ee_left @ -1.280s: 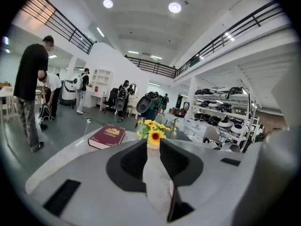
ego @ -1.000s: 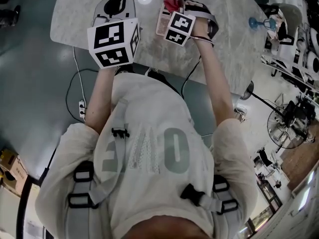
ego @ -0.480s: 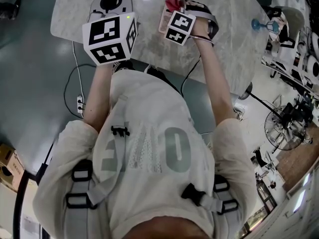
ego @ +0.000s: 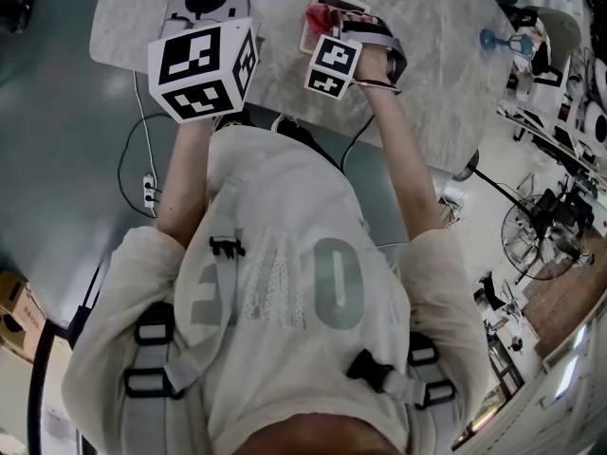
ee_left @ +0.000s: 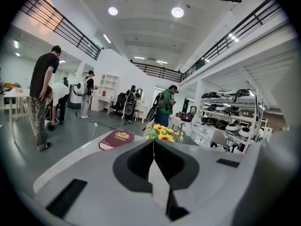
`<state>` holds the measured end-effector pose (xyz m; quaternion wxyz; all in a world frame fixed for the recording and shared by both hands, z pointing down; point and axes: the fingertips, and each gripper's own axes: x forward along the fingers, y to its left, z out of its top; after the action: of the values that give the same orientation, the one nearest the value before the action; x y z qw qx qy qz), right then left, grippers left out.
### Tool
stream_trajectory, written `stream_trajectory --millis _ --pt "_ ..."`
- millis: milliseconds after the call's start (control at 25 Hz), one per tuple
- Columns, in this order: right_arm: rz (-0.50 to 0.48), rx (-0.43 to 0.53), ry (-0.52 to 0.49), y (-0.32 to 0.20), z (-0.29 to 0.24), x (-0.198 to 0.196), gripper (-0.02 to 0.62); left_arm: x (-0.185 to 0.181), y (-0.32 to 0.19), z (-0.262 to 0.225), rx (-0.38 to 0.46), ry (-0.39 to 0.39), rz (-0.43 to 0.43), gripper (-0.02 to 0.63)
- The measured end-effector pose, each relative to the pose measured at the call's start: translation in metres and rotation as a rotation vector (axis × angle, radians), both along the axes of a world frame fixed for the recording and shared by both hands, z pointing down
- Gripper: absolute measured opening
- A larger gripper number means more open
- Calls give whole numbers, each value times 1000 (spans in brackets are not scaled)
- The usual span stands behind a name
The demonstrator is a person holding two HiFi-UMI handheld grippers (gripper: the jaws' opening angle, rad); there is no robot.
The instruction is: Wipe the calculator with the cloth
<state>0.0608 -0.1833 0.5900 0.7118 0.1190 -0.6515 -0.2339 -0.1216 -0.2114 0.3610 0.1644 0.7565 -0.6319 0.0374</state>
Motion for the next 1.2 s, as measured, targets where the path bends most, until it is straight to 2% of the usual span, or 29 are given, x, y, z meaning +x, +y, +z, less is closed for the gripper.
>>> stream_trajectory --millis 560,840,1200 --pt "10 -78 -33 77 9 -3 55 4 7 -15 32 -6 13 21" --pt "20 -90 -36 98 14 -10 55 1 13 -17 40 -6 27 21" --pt "11 -110 -40 96 12 -11 55 2 11 -22 42 -12 34 21"
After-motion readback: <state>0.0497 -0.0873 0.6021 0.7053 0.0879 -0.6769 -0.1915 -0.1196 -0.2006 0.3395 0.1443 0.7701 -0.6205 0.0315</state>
